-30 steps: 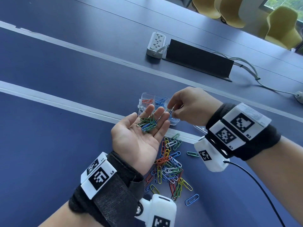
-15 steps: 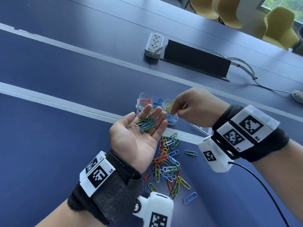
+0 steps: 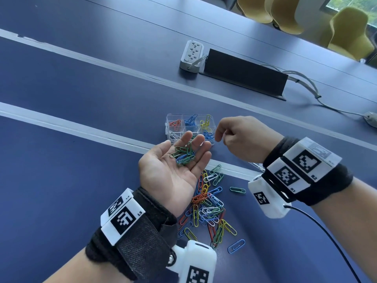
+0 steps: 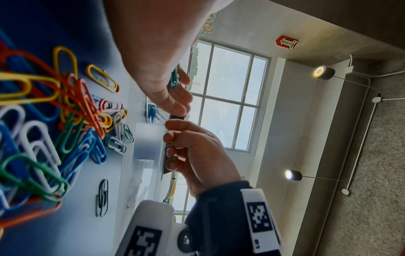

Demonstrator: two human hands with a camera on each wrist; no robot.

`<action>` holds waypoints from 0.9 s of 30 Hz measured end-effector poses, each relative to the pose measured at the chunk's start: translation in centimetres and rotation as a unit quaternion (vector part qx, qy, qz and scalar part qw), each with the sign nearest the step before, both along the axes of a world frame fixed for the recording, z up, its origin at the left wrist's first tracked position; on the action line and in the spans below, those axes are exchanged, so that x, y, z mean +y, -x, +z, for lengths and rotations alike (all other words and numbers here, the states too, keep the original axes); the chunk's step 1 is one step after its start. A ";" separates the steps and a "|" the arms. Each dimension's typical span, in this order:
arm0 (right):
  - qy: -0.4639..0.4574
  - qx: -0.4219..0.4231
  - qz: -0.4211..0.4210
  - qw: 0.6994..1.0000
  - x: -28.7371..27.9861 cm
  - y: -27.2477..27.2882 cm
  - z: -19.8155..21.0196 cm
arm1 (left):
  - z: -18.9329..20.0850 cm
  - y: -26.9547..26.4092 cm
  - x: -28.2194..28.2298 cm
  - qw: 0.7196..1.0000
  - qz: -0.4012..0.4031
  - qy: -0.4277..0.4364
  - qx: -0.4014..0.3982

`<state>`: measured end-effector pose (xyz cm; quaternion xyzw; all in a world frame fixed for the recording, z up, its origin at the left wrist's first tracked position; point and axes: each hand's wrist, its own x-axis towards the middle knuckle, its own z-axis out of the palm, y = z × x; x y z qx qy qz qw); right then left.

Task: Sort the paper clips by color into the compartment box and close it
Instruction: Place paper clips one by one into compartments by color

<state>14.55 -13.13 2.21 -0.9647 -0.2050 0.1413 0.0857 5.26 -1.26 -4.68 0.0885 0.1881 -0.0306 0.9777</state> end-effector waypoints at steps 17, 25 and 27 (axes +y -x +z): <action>0.004 -0.004 0.026 1.000 -0.7 1.0 -0.4 | 0.3 0.1 -0.2 1.000 -0.022 -0.014 0.007; -0.089 -0.033 0.214 0.972 0.0 2.6 0.2 | 0.3 0.3 -0.6 0.998 -0.050 -0.007 -0.026; -0.060 -0.033 0.243 0.968 0.3 2.6 0.0 | 0.4 0.3 -0.7 0.998 -0.050 0.001 -0.024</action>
